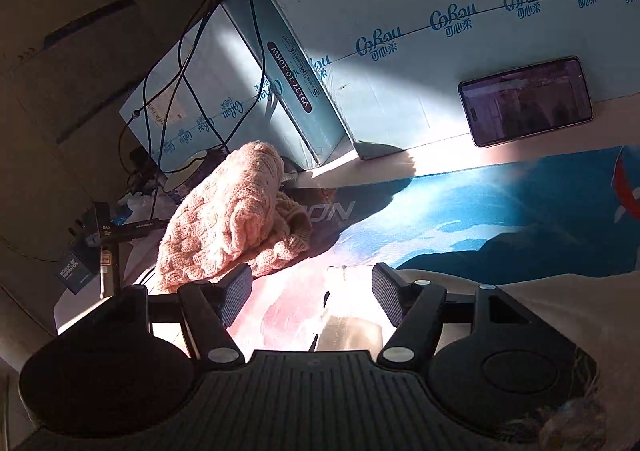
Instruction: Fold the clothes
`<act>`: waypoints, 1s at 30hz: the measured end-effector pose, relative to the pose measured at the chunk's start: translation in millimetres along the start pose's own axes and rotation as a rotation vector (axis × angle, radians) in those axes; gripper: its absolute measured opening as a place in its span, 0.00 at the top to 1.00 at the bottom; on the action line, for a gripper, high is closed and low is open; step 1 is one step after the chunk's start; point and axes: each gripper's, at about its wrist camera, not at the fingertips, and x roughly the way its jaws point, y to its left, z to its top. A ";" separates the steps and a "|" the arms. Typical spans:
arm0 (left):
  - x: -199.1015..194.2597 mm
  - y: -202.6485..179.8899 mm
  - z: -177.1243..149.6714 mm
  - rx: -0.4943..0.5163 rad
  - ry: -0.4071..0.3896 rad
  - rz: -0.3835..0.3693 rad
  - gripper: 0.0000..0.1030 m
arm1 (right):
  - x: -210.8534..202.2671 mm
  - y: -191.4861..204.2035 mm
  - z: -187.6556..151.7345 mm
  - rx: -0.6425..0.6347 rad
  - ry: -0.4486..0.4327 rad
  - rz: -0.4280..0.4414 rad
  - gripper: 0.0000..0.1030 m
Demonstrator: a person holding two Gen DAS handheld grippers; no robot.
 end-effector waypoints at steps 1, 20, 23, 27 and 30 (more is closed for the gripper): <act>2.6 -1.2 1.4 0.009 0.003 0.007 0.31 | 0.0 -1.3 -2.9 0.020 0.021 0.016 0.33; -4.1 -1.0 -4.6 -0.037 0.181 -0.002 0.17 | -98.8 -36.4 -28.8 -0.063 -0.226 0.052 0.07; -11.5 -8.8 -5.8 -0.024 0.206 -0.026 0.17 | -117.9 -72.5 -25.7 0.009 -0.279 -0.067 0.06; -8.0 -23.2 -10.8 0.016 0.254 -0.042 0.14 | -125.2 -117.2 -24.9 0.103 -0.269 -0.184 0.06; -4.9 -34.1 -14.6 0.047 0.291 -0.053 0.14 | -124.3 -139.0 -29.7 0.168 -0.244 -0.199 0.06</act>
